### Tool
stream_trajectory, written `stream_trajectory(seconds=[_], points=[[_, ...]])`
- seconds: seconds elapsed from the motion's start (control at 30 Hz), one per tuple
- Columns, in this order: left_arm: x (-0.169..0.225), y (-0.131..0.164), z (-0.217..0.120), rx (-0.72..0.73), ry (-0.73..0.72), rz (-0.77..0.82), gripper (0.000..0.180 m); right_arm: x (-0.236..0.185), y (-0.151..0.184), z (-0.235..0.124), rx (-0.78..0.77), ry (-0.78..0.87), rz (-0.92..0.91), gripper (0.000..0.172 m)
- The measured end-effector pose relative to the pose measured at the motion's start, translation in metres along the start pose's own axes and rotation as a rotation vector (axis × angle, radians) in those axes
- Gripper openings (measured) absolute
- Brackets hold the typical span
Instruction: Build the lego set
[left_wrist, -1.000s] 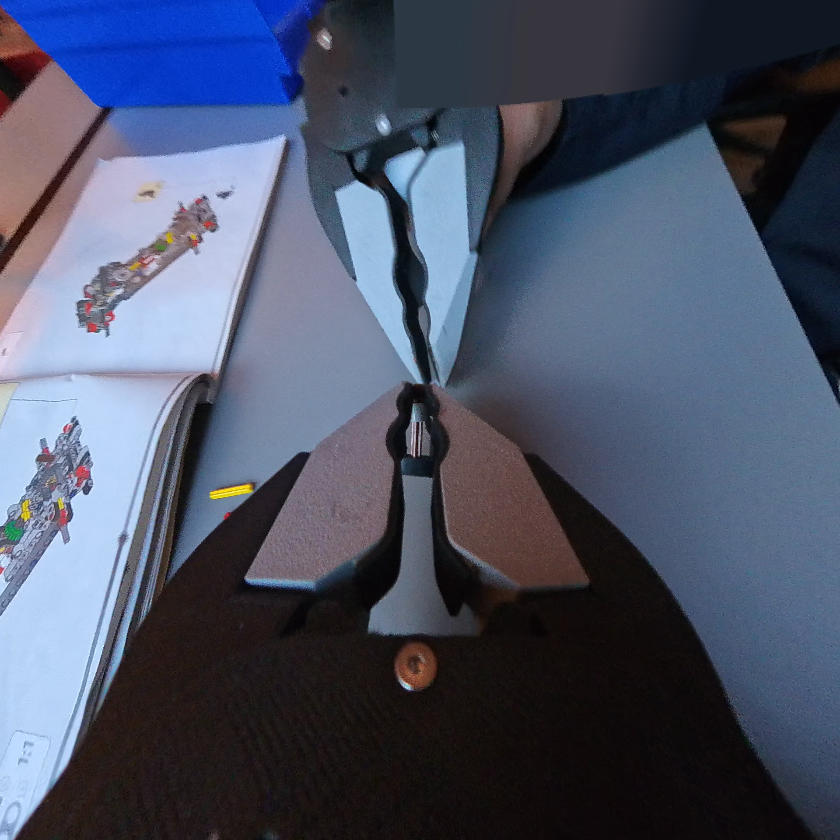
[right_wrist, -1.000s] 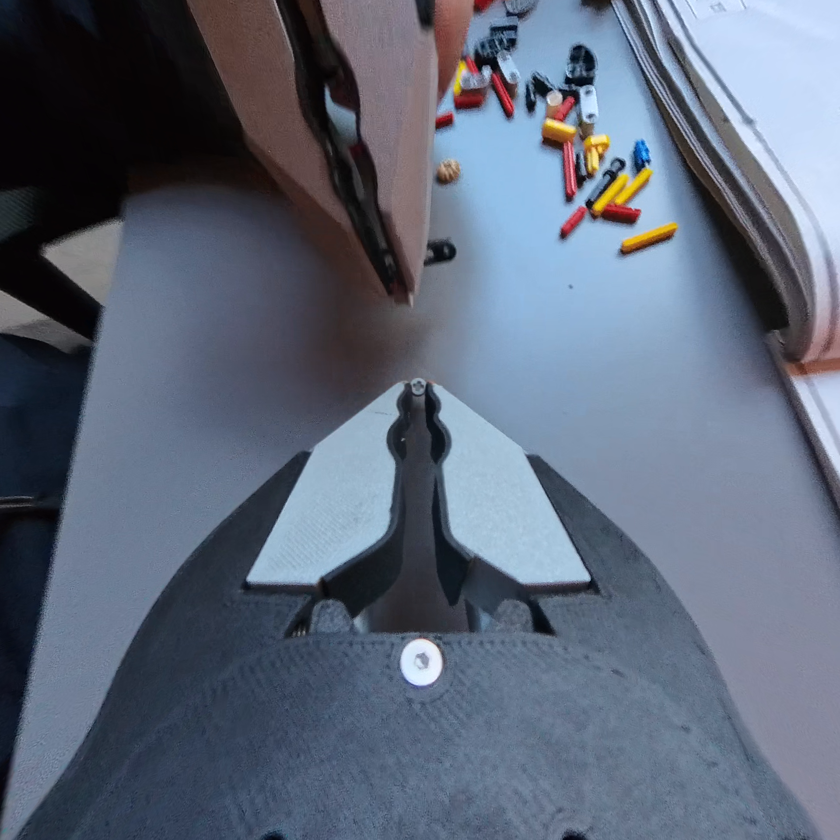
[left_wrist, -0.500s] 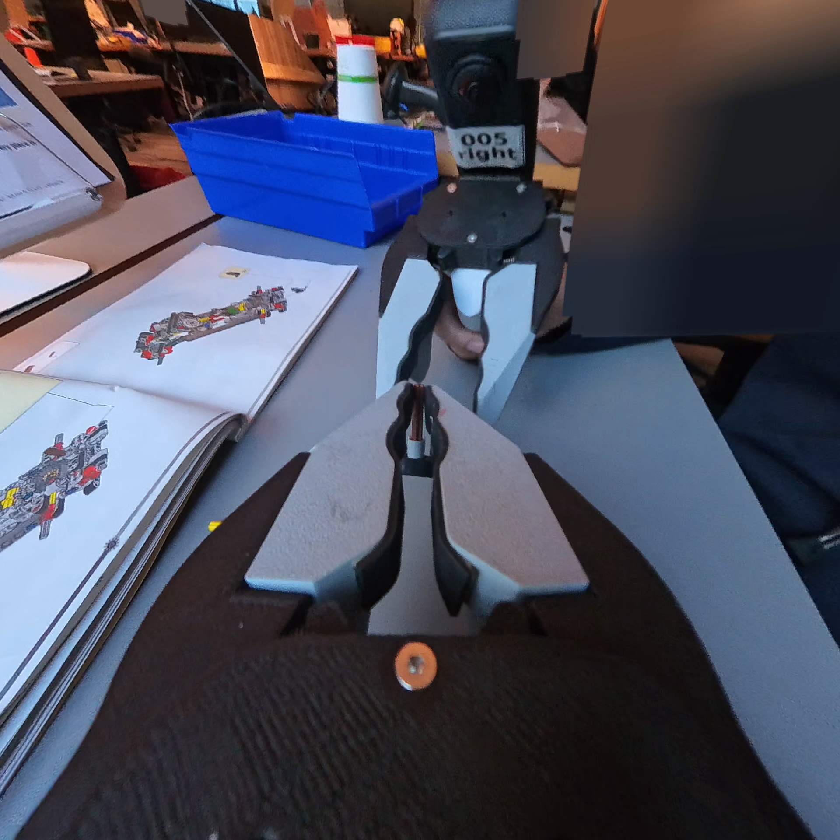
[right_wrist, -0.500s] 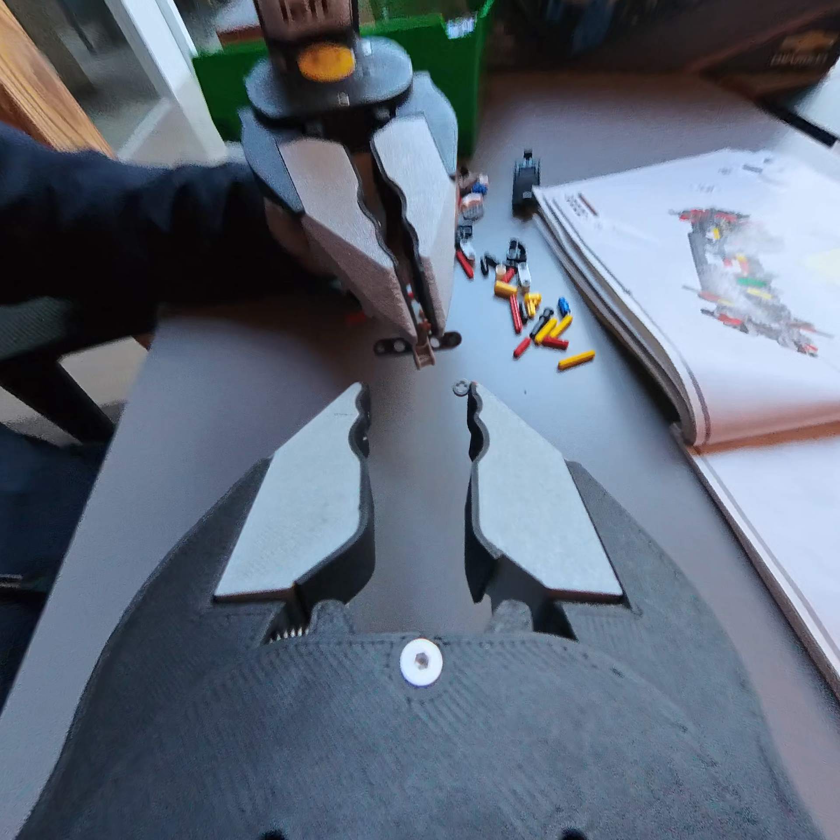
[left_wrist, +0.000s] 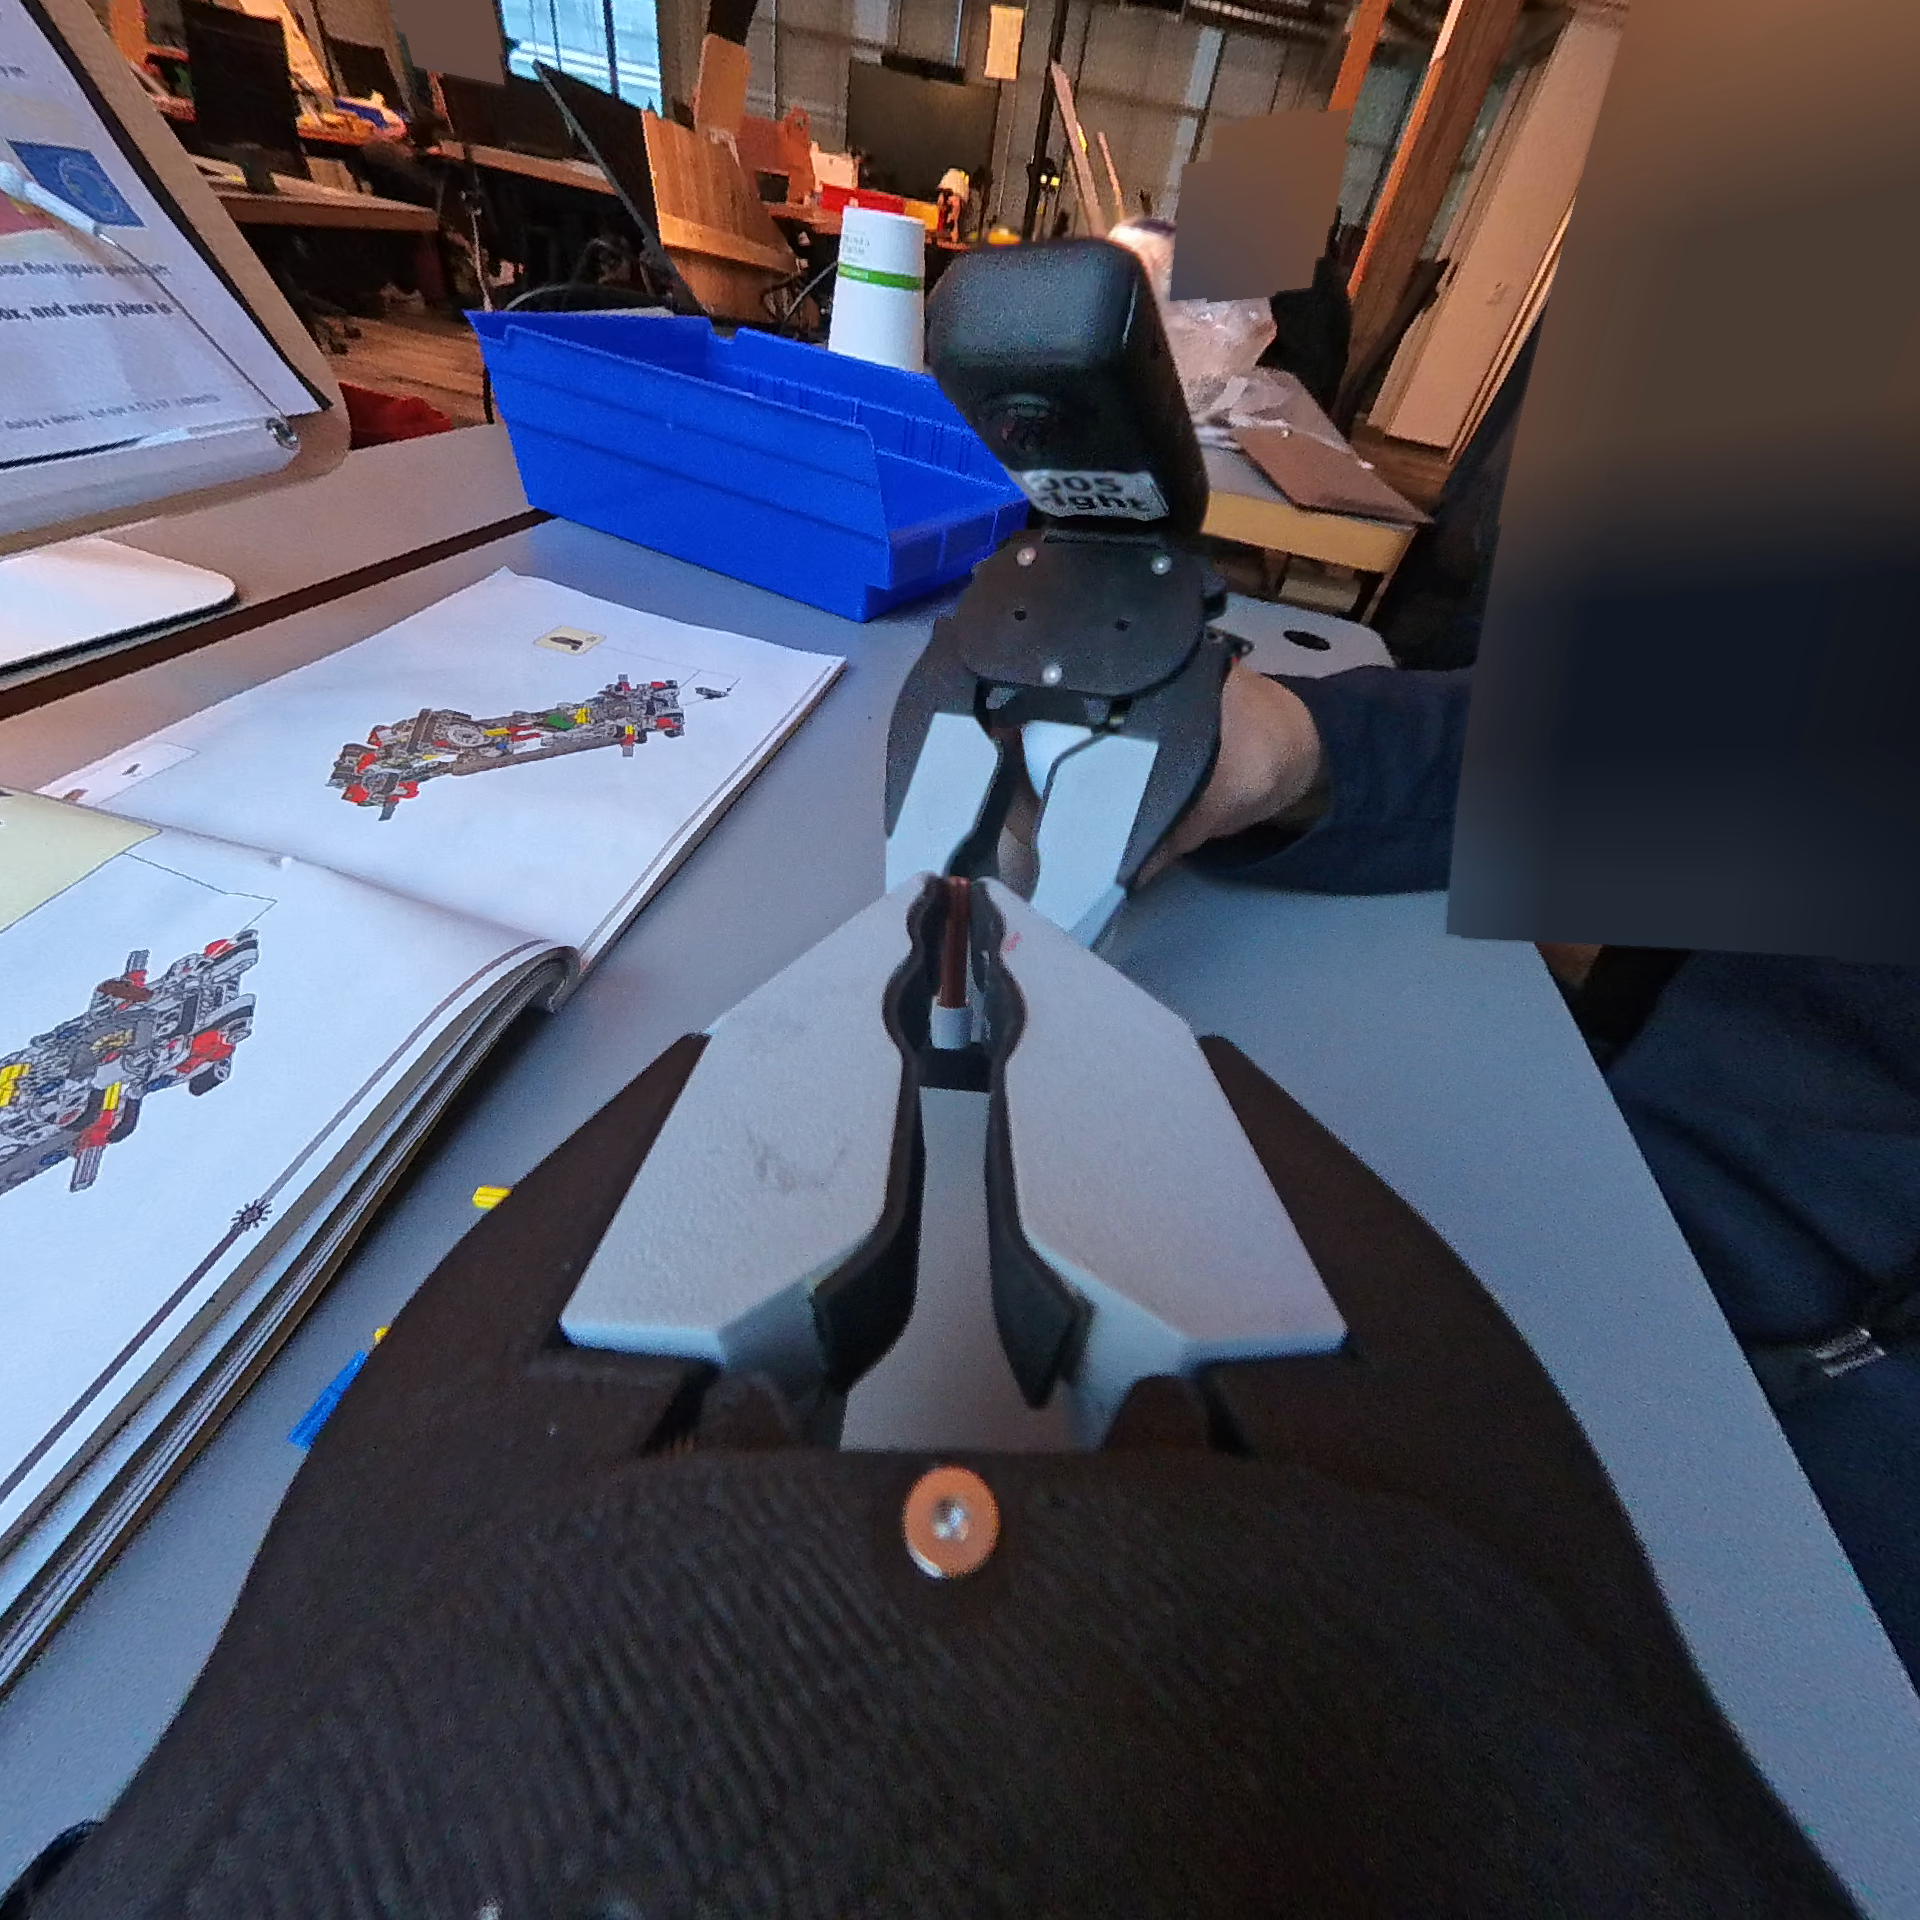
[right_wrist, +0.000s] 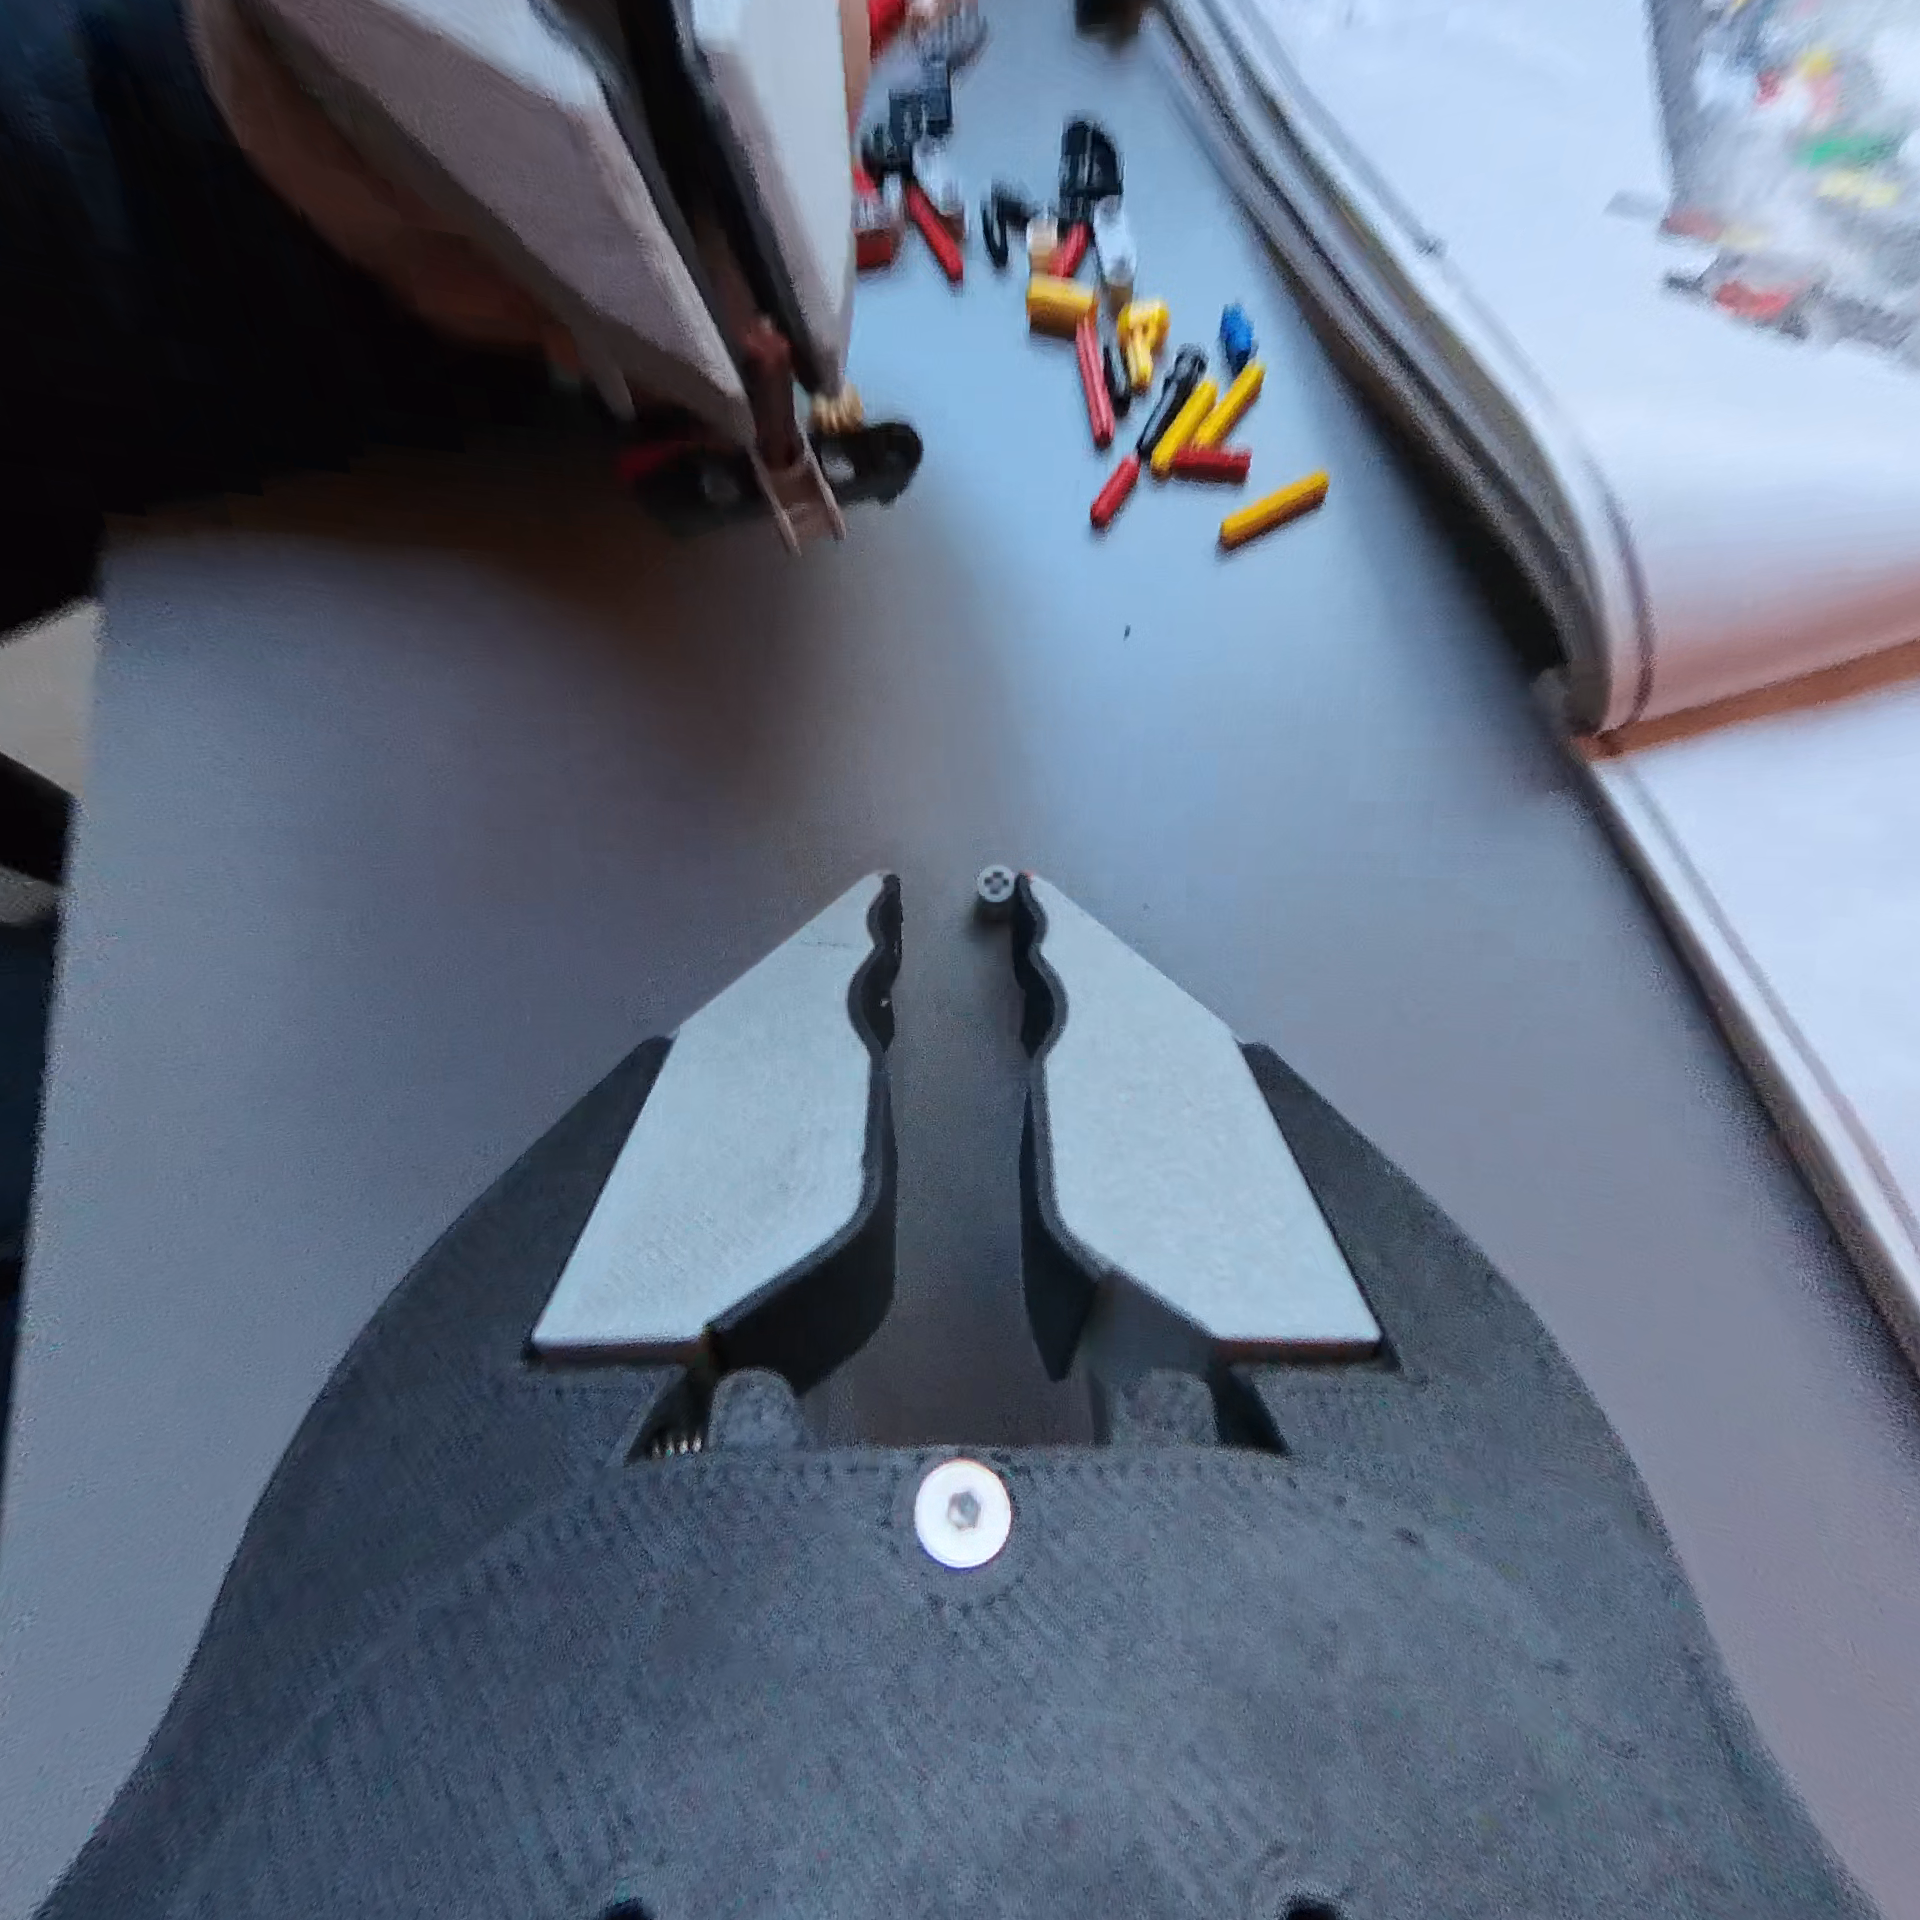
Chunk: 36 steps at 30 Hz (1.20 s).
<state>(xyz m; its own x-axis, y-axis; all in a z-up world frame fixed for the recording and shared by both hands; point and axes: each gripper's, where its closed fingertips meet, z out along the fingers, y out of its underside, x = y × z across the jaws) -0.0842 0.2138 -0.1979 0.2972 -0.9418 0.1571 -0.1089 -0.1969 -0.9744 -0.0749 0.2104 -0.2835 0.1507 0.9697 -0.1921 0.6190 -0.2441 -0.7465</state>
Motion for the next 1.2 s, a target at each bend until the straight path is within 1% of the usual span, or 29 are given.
stream_trajectory(seconds=[0.23,0.43,0.57,0.67,0.73,0.8,0.83,0.9,1.0,1.07,1.13,1.2], points=[[0.003,0.010,0.003,-0.072,0.006,0.018,0.002,0.002,0.004,0.004,-0.054,0.091,-0.129,0.014],[0.008,0.024,0.007,-0.178,-0.003,0.115,0.002,0.004,0.007,0.002,-0.087,0.134,-0.212,0.014],[0.011,0.031,0.010,-0.224,-0.006,0.164,0.002,0.005,0.008,-0.001,-0.116,0.154,-0.216,0.021],[0.011,0.032,0.010,-0.228,-0.007,0.163,0.002,-0.003,0.009,0.001,-0.120,0.091,-0.166,0.029],[0.010,0.031,0.009,-0.223,-0.010,0.153,0.002,-0.004,0.008,-0.002,-0.135,0.099,-0.183,0.021],[0.008,0.030,0.008,-0.220,-0.015,0.149,0.002,-0.004,0.005,-0.002,-0.113,0.109,-0.209,0.022],[0.008,0.030,0.007,-0.219,-0.017,0.148,0.002,-0.004,0.010,0.000,-0.139,0.104,-0.204,0.025],[0.007,0.030,0.007,-0.217,-0.017,0.144,0.002,-0.008,0.008,0.000,-0.123,0.082,-0.194,0.023],[0.007,0.030,0.006,-0.220,-0.018,0.147,0.002,-0.005,-0.003,-0.008,-0.062,0.118,-0.231,0.022],[0.007,0.032,0.006,-0.230,-0.020,0.154,0.002,-0.003,-0.004,-0.009,-0.050,0.122,-0.238,0.023],[0.007,0.034,0.007,-0.249,-0.022,0.168,0.002,-0.002,-0.002,-0.008,-0.055,0.118,-0.231,0.020],[0.007,0.038,0.007,-0.272,-0.029,0.190,0.002,-0.007,-0.008,-0.009,-0.003,0.091,-0.230,0.016]])
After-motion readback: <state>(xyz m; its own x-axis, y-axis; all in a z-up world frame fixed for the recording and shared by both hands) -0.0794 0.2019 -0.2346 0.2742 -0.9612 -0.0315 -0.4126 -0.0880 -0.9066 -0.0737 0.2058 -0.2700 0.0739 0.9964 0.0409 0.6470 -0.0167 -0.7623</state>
